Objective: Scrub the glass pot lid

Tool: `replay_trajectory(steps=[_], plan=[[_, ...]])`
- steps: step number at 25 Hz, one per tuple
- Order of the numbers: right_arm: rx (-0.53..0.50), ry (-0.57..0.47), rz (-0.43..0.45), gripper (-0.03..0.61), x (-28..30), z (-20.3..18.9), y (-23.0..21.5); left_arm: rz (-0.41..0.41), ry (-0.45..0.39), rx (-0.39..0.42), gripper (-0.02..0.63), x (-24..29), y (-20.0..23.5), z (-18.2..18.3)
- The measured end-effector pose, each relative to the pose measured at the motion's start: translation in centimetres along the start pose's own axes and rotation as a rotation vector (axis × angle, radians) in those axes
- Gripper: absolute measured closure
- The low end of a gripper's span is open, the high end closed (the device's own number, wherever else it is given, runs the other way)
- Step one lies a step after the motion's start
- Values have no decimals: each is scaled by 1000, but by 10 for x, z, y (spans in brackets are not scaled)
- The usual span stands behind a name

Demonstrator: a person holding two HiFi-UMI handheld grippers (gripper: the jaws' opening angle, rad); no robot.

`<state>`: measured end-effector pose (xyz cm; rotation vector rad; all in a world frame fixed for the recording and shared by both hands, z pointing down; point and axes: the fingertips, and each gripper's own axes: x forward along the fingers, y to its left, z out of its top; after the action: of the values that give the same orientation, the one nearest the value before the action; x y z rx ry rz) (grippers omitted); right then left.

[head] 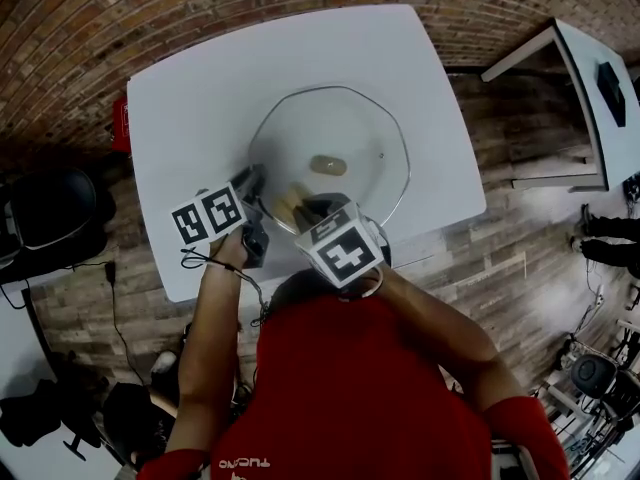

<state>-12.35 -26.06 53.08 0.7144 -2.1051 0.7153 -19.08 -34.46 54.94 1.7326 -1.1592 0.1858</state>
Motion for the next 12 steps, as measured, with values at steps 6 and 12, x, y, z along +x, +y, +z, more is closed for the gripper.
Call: replay_trajectory(steps=[6, 12], plan=[[13, 17, -49, 525, -9, -12, -24, 1, -3, -2, 520, 0, -1, 0], [83, 14, -185, 525, -40, -37, -89, 4, -6, -6, 522, -1, 0, -2]])
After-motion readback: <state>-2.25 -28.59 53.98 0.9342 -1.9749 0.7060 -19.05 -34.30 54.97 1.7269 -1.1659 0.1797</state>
